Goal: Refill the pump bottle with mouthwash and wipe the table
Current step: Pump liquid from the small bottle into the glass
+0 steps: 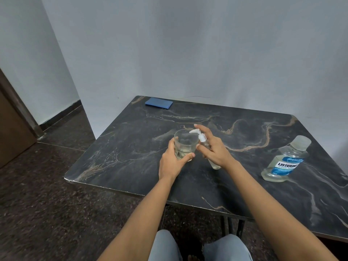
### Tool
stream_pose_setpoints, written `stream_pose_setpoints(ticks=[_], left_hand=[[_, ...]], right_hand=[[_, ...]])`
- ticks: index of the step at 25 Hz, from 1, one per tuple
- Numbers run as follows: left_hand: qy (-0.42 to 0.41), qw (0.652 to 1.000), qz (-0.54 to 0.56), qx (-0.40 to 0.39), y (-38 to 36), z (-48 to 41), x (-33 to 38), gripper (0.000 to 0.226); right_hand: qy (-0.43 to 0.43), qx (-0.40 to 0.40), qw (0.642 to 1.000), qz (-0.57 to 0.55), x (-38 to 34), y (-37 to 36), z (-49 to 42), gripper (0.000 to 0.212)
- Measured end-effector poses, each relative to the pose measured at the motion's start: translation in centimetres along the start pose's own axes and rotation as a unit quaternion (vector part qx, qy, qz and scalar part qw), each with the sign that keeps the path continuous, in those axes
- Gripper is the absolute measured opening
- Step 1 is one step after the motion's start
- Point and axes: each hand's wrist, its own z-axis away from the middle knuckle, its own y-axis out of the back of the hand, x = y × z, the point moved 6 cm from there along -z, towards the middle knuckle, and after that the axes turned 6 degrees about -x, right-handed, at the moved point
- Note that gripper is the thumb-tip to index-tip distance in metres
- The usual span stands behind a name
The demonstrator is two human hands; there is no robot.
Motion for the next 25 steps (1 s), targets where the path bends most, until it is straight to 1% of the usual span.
stream_pose_setpoints(ticks=[2,5,7,9,12,16,22,25], left_hand=[[0.002,1.0,-0.002,0.001,-0.01,0.01,-0.02,0.088],[0.003,1.0,-0.001,-0.001,-0.07,-0.03,-0.08,0.088],[0.003,1.0,-0.003,0.002,-0.01,-0.02,-0.06,0.087],[0.005,1.0,-0.006,0.002,-0.02,-0.09,-0.11,0.088],[0.007,1.0,-0.007,0.003,-0.07,-0.06,-0.22,0.09],[0.003,1.0,-0.002,0.002,-0.01,0.02,0.02,0.087],[0.003,1.0,0.004,0.002,0.02,0.04,0.08,0.085],[0.003,1.0,0.002,0.002,0.01,0.06,-0.01,0.086]], right_hand=[[0.005,0.007,1.0,-0.003,0.01,-0.09,0.14,0.061],[0.01,0.024,1.0,-0.009,0.41,-0.3,0.32,0.052],[0.003,0.041,0.999,-0.029,0.58,-0.15,0.29,0.047],[-0.004,0.053,0.997,-0.054,0.65,0.12,0.32,0.047],[0.001,0.045,0.997,-0.068,0.51,0.14,0.33,0.051],[0.006,0.023,0.997,-0.07,0.51,-0.04,0.05,0.059],[0.002,0.026,0.997,-0.078,0.76,-0.16,-0.08,0.044],[0.006,0.02,0.997,-0.076,0.67,-0.19,-0.12,0.045]])
